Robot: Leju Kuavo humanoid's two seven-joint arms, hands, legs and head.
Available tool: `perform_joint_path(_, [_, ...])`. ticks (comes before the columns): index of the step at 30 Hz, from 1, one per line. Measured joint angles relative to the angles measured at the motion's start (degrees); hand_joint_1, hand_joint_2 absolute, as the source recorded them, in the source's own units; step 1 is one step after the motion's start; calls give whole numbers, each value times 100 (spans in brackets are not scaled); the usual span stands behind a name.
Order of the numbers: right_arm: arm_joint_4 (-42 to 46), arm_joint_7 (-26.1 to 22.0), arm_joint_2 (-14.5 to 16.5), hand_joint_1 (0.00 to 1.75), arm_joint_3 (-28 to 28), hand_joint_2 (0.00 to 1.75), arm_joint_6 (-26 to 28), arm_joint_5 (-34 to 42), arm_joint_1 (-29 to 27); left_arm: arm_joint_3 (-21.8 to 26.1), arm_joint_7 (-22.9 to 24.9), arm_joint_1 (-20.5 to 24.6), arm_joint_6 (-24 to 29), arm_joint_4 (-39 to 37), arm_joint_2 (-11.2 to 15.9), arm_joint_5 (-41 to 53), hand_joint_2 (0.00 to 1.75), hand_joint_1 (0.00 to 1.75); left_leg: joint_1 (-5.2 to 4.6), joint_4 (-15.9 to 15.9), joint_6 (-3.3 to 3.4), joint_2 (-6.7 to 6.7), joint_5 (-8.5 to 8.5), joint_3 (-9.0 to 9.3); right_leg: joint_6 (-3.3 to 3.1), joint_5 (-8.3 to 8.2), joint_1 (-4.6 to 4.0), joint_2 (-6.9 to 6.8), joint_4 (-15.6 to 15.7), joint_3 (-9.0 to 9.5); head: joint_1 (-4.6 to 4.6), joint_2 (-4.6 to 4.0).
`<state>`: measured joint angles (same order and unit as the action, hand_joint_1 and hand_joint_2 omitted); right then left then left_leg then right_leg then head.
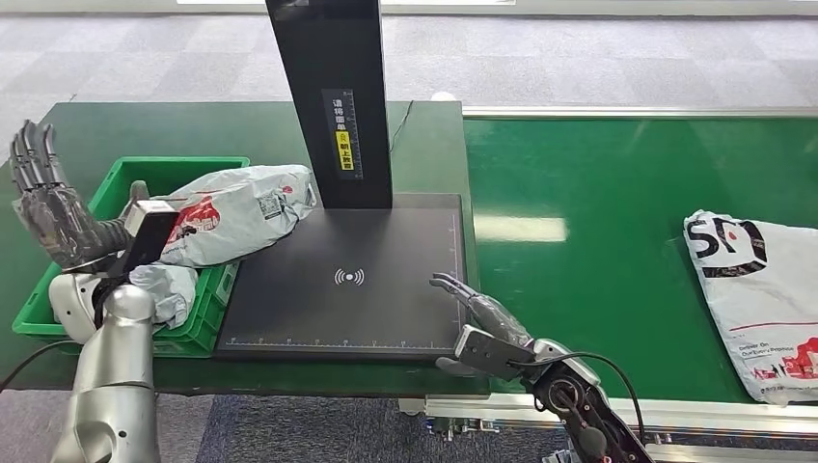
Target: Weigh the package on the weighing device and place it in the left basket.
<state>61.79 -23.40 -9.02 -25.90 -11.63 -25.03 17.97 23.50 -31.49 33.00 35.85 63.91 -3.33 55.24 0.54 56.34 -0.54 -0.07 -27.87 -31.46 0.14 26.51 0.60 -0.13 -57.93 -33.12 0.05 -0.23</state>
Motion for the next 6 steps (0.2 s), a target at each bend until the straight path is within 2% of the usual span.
perform_joint_path(2, [0,-28,-3,0,1,175,18,-20,-30,-28,-213,-96,-1,390,-189,-471,175,0,0,0,0,0,-1,2,0,0,1,1,1,0,-1,1])
perform_joint_path(6, [0,-73,-15,0,18,175,48,-45,-74,-565,389,-328,-169,911,-281,-1485,175,0,1,0,-1,0,-1,4,1,-1,-1,1,1,-2,-3,1])
